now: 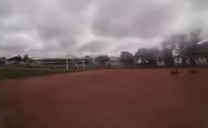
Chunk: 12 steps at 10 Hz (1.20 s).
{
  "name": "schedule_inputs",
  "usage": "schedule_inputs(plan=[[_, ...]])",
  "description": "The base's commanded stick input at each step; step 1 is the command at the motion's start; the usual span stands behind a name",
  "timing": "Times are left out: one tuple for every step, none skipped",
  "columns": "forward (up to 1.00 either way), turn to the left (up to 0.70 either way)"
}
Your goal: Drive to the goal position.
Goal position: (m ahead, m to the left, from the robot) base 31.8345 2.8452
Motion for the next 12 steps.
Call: schedule_inputs(plan=[[0.7, 0.0], [0.7, 0.0], [0.7, 0.0], [0.7, 0.0], [0.7, 0.0], [0.7, 0.0], [0.7, 0.0], [0.7, 0.0], [0.7, 0.0], [0.7, 0.0], [0.7, 0.0], [0.7, 0.0]])
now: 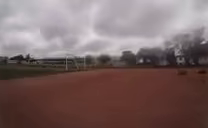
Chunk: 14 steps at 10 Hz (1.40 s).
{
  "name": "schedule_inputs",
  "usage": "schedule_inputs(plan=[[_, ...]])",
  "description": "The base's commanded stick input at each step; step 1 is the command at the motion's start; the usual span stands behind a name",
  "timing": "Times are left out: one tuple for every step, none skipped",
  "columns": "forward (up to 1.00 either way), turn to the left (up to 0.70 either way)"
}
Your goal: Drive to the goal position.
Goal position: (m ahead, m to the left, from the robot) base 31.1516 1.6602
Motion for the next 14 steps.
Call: schedule_inputs(plan=[[0.7, 0.0], [0.7, 0.0], [0.7, 0.0], [0.7, 0.0], [0.7, 0.0], [0.7, 0.0], [0.7, 0.0], [0.7, 0.0], [0.7, 0.0], [0.7, 0.0], [0.7, 0.0], [0.7, 0.0], [0.7, 0.0], [0.7, 0.0]])
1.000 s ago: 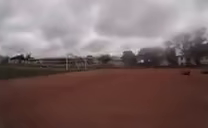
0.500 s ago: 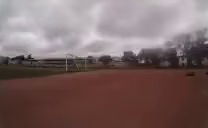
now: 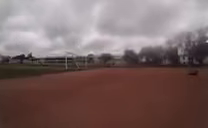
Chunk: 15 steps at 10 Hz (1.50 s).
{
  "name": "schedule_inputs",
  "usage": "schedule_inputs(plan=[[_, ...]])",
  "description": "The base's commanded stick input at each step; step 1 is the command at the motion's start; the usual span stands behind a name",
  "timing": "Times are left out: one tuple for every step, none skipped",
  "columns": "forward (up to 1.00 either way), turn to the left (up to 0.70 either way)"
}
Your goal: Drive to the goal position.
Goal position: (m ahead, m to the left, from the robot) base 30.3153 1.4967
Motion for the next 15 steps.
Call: schedule_inputs(plan=[[0.7, 0.0], [0.7, 0.0], [0.7, 0.0], [0.7, 0.0], [0.7, 0.0], [0.7, 0.0], [0.7, 0.0], [0.7, 0.0], [0.7, 0.0], [0.7, 0.0], [0.7, 0.0], [0.7, 0.0], [0.7, 0.0], [0.7, 0.0], [0.7, 0.0]])
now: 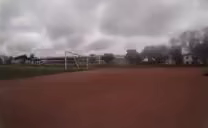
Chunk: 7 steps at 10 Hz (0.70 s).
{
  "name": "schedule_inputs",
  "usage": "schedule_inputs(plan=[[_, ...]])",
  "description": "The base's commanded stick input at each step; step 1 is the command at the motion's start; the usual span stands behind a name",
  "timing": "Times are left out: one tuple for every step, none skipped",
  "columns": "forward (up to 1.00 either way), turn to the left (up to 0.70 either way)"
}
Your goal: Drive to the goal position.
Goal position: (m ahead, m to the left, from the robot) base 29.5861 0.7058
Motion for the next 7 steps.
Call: schedule_inputs(plan=[[0.7, -0.02], [0.7, -0.14], [0.7, -0.25], [0.7, -0.32], [0.7, -0.35], [0.7, -0.35], [0.7, -0.17]])
